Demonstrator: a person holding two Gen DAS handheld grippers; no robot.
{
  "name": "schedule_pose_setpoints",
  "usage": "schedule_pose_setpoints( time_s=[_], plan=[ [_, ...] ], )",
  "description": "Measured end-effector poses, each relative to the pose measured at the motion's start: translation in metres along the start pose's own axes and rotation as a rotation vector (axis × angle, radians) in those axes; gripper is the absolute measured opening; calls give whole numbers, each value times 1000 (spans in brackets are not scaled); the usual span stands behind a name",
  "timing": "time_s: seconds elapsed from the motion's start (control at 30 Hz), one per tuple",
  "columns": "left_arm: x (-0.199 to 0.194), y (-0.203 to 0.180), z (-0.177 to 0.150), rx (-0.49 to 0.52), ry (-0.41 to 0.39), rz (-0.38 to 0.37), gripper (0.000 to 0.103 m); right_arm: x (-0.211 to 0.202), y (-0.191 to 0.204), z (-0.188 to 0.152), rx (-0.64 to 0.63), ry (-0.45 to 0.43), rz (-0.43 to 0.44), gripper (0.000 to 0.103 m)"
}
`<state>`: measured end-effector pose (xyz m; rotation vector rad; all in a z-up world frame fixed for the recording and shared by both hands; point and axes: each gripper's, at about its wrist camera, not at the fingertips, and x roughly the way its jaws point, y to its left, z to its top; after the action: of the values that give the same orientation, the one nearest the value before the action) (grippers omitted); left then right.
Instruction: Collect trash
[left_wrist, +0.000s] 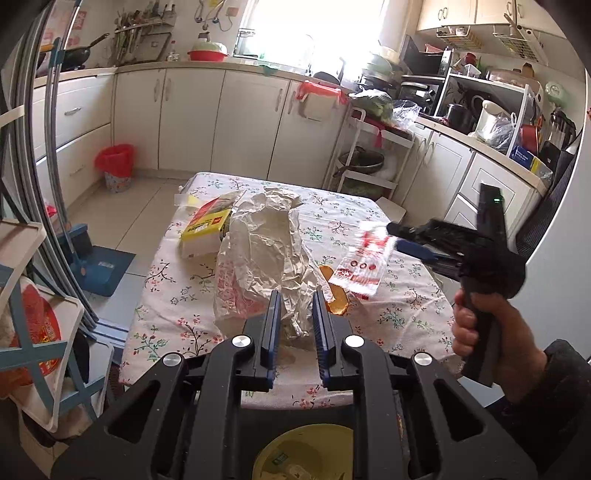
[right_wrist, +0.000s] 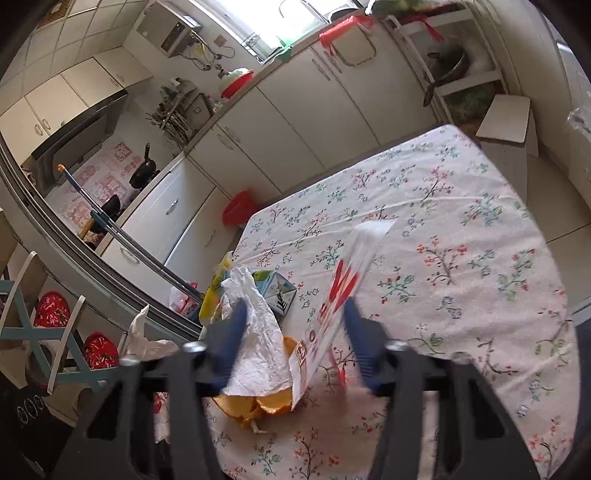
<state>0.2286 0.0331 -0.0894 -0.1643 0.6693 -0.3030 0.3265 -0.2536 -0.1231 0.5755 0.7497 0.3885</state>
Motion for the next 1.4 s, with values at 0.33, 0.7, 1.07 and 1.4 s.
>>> schedule_pose_setpoints(
  time_s=[0.33, 0.7, 1.07, 1.4],
  plan=[
    [1, -3, 1, 2, 0, -11, 16, 5, 5, 0, -67, 21, -127, 20],
    [2, -8, 1, 40, 4, -25, 16, 112, 1, 9, -254, 167, -414, 88],
    [-2, -2, 6, 22, -11, -32, 16, 81, -15, 3, -249, 164, -417, 4],
    [-30, -18, -7, 53, -62, -51, 16, -64, 28, -46, -185, -8, -155, 4]
  ],
)
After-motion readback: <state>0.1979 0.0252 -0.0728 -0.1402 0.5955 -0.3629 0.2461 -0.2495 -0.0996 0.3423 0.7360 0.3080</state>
